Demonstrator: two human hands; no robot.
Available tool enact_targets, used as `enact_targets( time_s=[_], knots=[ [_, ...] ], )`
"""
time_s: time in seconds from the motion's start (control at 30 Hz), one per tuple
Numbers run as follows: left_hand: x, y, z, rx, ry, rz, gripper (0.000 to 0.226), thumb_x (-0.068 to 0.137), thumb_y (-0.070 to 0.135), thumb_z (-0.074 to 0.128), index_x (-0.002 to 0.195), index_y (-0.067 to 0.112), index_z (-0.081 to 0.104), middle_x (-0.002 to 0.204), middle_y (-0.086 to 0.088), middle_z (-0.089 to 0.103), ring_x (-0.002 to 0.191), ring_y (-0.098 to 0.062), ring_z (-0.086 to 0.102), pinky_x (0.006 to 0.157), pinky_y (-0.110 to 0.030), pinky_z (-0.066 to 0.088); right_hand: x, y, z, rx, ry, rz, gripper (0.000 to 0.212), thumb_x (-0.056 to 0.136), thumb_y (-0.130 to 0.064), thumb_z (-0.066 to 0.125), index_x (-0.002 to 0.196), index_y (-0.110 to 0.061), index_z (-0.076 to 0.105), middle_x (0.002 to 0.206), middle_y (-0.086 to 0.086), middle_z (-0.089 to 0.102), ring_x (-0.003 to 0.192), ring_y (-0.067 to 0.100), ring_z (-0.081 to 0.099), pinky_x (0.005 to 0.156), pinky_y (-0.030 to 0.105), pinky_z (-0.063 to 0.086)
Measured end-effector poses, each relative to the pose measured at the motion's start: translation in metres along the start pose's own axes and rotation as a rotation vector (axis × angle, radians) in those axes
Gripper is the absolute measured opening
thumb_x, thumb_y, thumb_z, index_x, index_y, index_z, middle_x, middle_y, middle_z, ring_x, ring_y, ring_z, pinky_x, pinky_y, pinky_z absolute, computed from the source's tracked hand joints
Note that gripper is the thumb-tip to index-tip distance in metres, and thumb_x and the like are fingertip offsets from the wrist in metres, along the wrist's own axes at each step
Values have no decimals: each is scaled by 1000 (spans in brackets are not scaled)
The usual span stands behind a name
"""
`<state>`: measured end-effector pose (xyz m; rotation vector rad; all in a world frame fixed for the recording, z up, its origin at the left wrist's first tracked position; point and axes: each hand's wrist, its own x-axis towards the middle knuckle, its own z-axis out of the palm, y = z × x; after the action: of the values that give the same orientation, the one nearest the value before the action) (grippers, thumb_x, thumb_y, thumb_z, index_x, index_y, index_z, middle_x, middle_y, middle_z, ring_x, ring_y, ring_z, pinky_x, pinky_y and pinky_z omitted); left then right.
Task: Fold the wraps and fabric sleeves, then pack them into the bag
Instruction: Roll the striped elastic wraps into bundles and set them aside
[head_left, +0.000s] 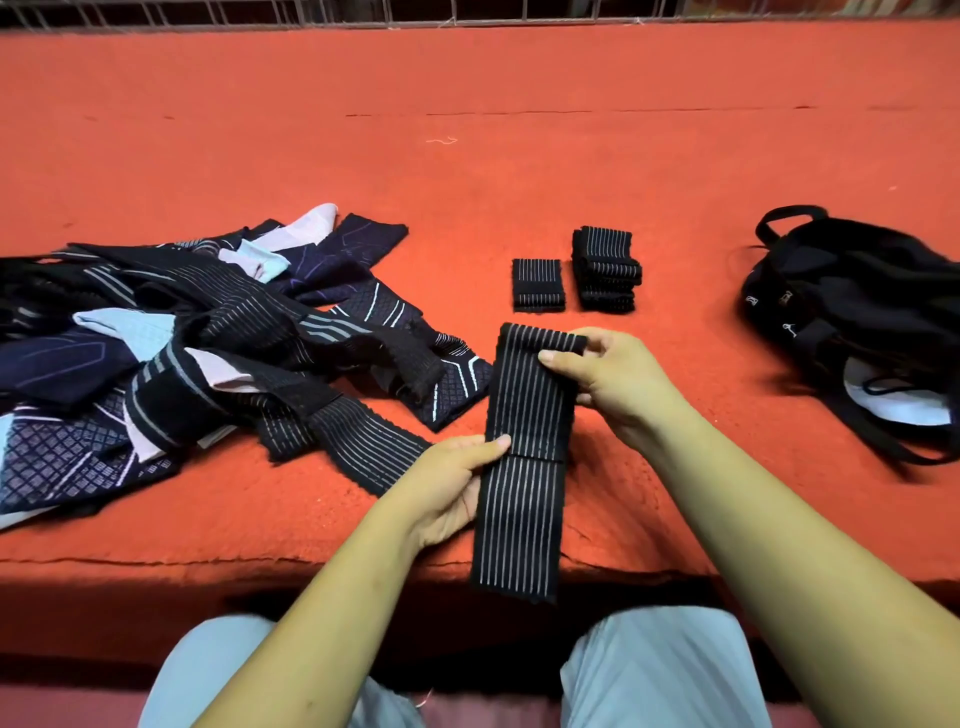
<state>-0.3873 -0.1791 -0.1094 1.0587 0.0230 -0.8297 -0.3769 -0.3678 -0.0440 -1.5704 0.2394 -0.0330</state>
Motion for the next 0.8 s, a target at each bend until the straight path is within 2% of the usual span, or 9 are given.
enact_targets(
  time_s=[0.07,0.23,0.33,0.4,0.47,0.6,0.7,0.8],
  knots=[
    [2,1,2,-15,46,-13,32,103,14,47,123,-8,59,119,-26,66,105,-31,68,94,-41,56,-5,-7,3,-42,-9,-114,11,86,-1,70,88,-10,64,77,2,65,71,14,61,59,25,47],
    [11,7,11,-96,188,17,30,105,20,41,118,3,62,100,-19,72,81,-26,72,76,-41,61,-21,-10,5,-121,-88,-280,12,83,4,71,88,-7,70,75,-6,69,70,3,60,68,17,48],
    [13,15,12,-244,229,25,37,105,26,40,115,-1,64,94,-18,74,77,-27,74,66,-38,61,-34,5,2,-195,-77,-296,20,82,7,70,94,-9,72,98,-2,70,85,-3,64,81,11,46],
    [13,19,12,-307,218,43,43,106,29,37,117,-3,63,96,-20,74,81,-28,74,73,-39,59,-46,23,2,-231,-73,-270,29,80,13,67,94,-11,73,112,0,64,94,-15,60,82,2,39],
    [15,18,12,-387,239,97,46,107,30,32,121,-5,59,101,-23,73,85,-32,73,82,-46,54,-56,41,3,-232,-89,-243,33,78,18,63,93,-9,72,112,4,62,91,-19,58,79,-1,36],
    [21,16,9,-428,261,160,46,106,39,35,127,3,54,113,-24,70,99,-36,71,81,-52,54,-62,65,3,-268,-109,-219,37,79,15,64,91,-19,72,102,3,70,83,6,62,74,11,44],
    [20,15,12,-357,251,140,36,103,30,45,114,0,62,105,-22,72,91,-34,72,80,-48,56,-61,75,7,-330,-125,-209,39,75,14,63,91,-22,68,83,-11,68,73,0,56,72,17,42],
    [22,10,12,-306,267,193,30,94,10,56,120,-5,59,112,-26,68,94,-36,69,80,-47,60,-65,79,14,-325,-136,-201,35,75,8,69,96,-19,61,84,-13,63,76,0,53,74,17,41]
  ],
)
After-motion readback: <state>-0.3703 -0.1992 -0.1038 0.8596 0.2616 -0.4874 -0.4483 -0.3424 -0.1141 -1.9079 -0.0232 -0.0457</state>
